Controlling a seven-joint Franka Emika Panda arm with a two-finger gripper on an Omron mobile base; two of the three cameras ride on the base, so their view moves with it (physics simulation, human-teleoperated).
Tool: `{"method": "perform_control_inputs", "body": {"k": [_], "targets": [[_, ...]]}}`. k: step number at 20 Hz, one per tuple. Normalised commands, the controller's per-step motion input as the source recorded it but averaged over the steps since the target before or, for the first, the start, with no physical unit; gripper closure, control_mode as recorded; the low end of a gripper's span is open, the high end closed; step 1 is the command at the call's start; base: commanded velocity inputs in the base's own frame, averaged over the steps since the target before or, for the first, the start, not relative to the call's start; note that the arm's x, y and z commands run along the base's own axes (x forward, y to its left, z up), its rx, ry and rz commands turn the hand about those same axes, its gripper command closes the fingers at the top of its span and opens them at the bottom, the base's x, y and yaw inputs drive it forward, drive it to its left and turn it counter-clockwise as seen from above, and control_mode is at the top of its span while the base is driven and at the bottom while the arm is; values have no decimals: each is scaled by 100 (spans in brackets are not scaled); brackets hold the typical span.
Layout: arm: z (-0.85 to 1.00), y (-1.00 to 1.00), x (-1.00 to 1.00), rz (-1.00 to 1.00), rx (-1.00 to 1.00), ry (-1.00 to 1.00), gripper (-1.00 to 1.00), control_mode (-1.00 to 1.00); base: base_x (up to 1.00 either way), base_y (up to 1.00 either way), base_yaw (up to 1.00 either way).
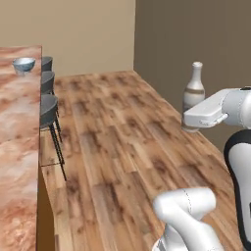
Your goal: There is a bowl on the dining counter. Grab a lemon wedge from the fridge and place it in the bowl. Then get the liquor bottle and glass cup from the cabinet and place them next to the bowl.
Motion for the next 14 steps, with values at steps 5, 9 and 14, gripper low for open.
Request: {"method": "perform_control_inputs", "body": {"k": [5, 9, 14], "targets": [[0, 0, 0, 0, 0, 0, 100, 100, 100, -60, 17], [0, 0, 0, 0, 0, 0, 100, 100, 100, -57, 20], [0, 0, 0, 0, 0, 0, 100, 100, 100, -50, 32]]}}
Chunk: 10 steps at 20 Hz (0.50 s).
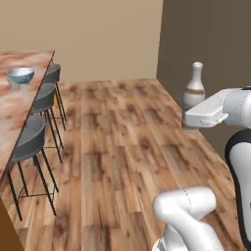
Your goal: There is a bowl on the dining counter. Grab a lemon wedge from the fridge and place it in the bowl. Then get the liquor bottle and glass cup from the cabinet and place them next to the bowl.
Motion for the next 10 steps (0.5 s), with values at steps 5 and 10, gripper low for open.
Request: {"method": "perform_control_inputs", "body": {"k": [5, 10], "targets": [[0, 0, 0, 0, 0, 0, 100, 100, 100, -41, 45], [0, 0, 0, 0, 0, 0, 100, 100, 100, -40, 47]]}}
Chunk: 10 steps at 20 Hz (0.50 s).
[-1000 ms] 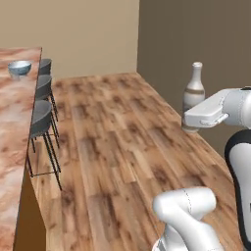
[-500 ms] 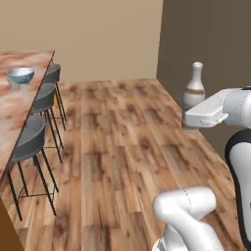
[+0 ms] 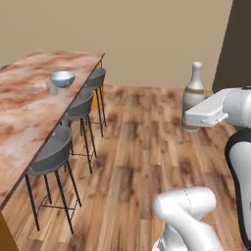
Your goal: There is a bowl on the dining counter. Grab a lemon wedge from the fridge and place it in the bowl. Then get the liquor bottle and glass cup from the cabinet and place them next to the bowl.
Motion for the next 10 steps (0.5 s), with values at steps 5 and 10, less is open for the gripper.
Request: {"method": "perform_control_inputs", "body": {"k": [5, 10], "targets": [[0, 0, 0, 0, 0, 0, 100, 100, 100, -50, 43], [0, 0, 0, 0, 0, 0, 100, 100, 100, -68, 37]]}}
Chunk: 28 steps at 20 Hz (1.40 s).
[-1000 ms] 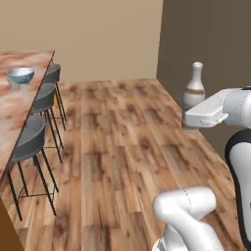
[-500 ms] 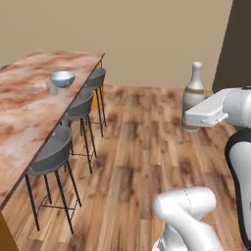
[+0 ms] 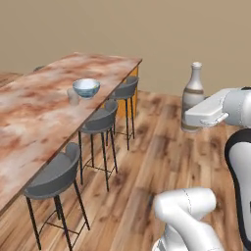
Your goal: There is a bowl on the dining counter. Grab a lemon wedge from the fridge and place it in the bowl. Then get the liquor bottle and glass cup from the cabinet and place them next to the bowl.
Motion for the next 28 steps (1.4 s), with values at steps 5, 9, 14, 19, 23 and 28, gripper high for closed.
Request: {"method": "perform_control_inputs", "body": {"k": [5, 9, 14, 19, 23, 28], "targets": [[0, 0, 0, 0, 0, 0, 100, 100, 100, -75, 35], [0, 0, 0, 0, 0, 0, 100, 100, 100, -76, 37], [0, 0, 0, 0, 0, 0, 100, 100, 92, -73, 42], [0, 0, 0, 0, 0, 0, 100, 100, 84, -70, 44], [0, 0, 0, 0, 0, 0, 100, 100, 80, -60, 49], [0, 0, 0, 0, 0, 0, 100, 100, 80, -44, 56]]}}
